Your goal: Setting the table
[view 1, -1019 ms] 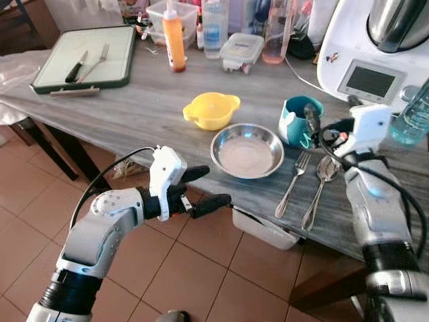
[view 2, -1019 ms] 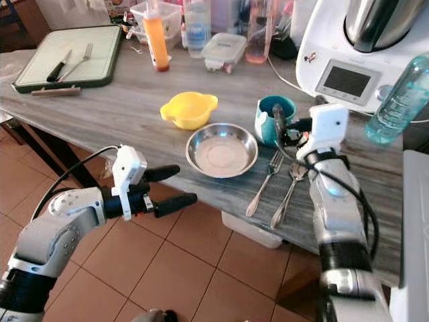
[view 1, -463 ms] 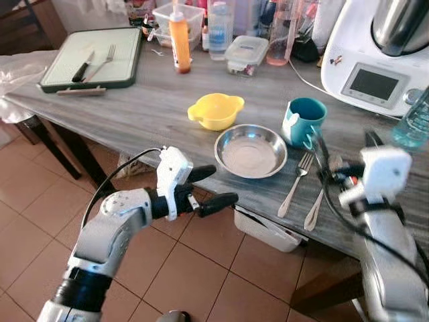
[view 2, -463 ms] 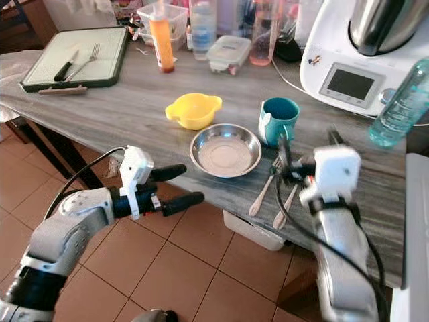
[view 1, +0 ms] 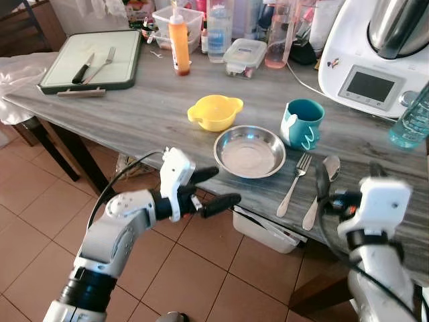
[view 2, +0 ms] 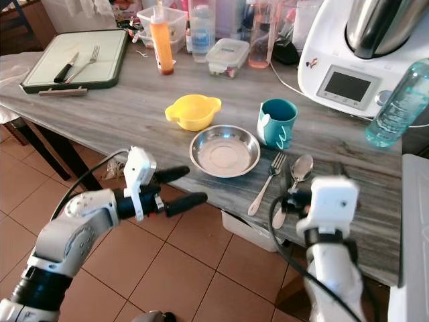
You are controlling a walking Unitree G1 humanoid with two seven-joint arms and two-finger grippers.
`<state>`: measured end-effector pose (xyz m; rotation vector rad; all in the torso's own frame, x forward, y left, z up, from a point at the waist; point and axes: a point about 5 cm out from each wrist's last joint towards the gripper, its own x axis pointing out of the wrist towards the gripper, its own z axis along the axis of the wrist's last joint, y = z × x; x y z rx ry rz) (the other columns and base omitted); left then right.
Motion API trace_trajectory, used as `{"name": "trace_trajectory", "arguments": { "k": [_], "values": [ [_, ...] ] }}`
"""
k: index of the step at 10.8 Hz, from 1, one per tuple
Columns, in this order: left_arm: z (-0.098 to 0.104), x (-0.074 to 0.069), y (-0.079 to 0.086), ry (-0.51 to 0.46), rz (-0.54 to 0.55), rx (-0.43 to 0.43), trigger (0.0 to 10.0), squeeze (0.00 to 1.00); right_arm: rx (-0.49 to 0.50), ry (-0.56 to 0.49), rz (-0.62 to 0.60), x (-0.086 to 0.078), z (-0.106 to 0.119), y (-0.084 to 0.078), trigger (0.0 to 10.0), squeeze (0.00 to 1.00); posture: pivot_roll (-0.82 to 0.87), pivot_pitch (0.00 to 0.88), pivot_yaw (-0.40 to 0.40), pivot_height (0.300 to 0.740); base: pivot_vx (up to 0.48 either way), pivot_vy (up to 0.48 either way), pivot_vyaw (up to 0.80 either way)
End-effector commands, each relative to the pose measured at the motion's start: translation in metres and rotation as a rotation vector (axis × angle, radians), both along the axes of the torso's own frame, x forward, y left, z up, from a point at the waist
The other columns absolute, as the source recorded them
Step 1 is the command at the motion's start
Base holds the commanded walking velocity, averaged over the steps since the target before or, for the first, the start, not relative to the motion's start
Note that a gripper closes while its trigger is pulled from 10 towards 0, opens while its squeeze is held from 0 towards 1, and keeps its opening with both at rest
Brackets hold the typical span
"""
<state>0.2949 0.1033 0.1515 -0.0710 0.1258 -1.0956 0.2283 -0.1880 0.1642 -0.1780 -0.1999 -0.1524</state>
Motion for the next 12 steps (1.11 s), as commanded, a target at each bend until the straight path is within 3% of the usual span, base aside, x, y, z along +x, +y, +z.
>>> {"name": "trace_trajectory", "arguments": {
  "k": [1,4,5,10,11,12],
  "values": [
    [-0.003,0.0,0.003,0.006,0.011,0.007,10.0,0.0,-0.015,-0.019,-0.054,-0.005,0.006,-0.004,10.0,1.0,0.1,0.076,-0.015,0.74,0.0,0.0,0.0],
    [-0.003,0.004,0.008,-0.007,0.076,-0.01,10.0,0.0,-0.031,0.039,-0.072,-0.013,-0.008,-0.007,10.0,1.0,0.11,0.062,-0.029,0.74,0.0,0.0,0.0],
    [-0.009,0.009,0.026,-0.01,0.206,-0.002,10.0,0.0,-0.065,0.06,-0.062,-0.014,-0.015,-0.003,10.0,1.0,0.12,0.056,-0.032,0.74,0.0,0.0,0.0],
    [-0.019,0.003,0.069,-0.064,0.52,0.005,10.0,0.0,-0.087,0.082,-0.024,-0.016,-0.023,0.005,10.0,0.98,0.15,0.049,-0.051,0.74,0.0,0.0,0.0],
    [-0.022,0.002,0.084,-0.098,0.641,0.05,10.0,0.0,-0.071,0.084,-0.009,-0.016,-0.024,0.008,10.0,0.42,0.17,0.051,-0.052,0.74,0.0,0.0,0.0],
    [-0.021,0.002,0.092,-0.196,0.751,0.136,10.0,0.0,-0.065,0.084,-0.009,-0.015,-0.024,0.008,10.0,0.16,0.17,0.055,-0.053,0.74,0.0,0.0,0.0]
  ]
}}
